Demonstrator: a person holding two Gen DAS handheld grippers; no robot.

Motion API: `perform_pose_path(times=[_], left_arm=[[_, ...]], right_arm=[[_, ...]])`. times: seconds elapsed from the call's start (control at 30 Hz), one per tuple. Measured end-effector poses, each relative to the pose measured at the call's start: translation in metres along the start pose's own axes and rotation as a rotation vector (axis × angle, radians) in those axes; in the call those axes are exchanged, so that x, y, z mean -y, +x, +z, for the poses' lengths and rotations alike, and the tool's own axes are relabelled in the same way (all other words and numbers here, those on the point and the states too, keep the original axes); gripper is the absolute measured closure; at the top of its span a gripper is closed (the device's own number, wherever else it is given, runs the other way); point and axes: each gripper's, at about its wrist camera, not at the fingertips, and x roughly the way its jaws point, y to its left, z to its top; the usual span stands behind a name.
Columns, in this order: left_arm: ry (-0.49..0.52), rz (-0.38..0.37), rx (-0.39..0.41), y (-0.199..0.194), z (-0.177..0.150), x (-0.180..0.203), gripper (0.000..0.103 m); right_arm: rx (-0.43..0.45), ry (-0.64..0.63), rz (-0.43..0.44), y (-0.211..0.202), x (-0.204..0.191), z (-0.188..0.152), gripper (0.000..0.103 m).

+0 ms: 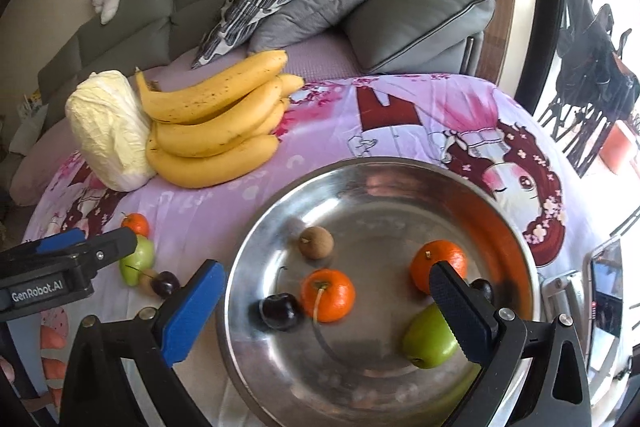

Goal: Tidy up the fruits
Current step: 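Move both open tools from the bowl toward the fruit on the sheet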

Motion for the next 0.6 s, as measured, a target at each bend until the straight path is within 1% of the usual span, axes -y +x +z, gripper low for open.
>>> perform_pose_path(times=[0.1,0.2,0.27,0.37,0.47,0.6], left_arm=[[0.025,0.020,0.023,-0.002,-0.001,0.000,0.004],[0.011,0.022,0.007,-0.001,-0.001,-0.007,0.004],[-0.007,0.025,0.003,-0.001,-0.002,-0.014,0.004],[-0.033,0.031,0.006,-0.002,-0.002,-0.025,0.004],[-0.061,0.025,0.010,-0.004,-0.002,-0.035,0.004],[-0.088,0.021,-0.013,-0.003,-0.003,-0.048,0.004]], right_arm=[[-0.017,0.031,0.004,0.004,0.002,0.002,0.000],[0.014,0.027,-0.013,0.002,-0.001,0.003,0.000],[0.038,0.032,0.017,0.001,-0.005,0.005,0.000],[0.050,0.026,0.045,0.002,-0.013,0.006,0.000],[0.043,0.009,0.086,0.006,-0.027,0.006,0.000],[0.020,-0.041,0.119,0.010,-0.045,0.003,0.000]])
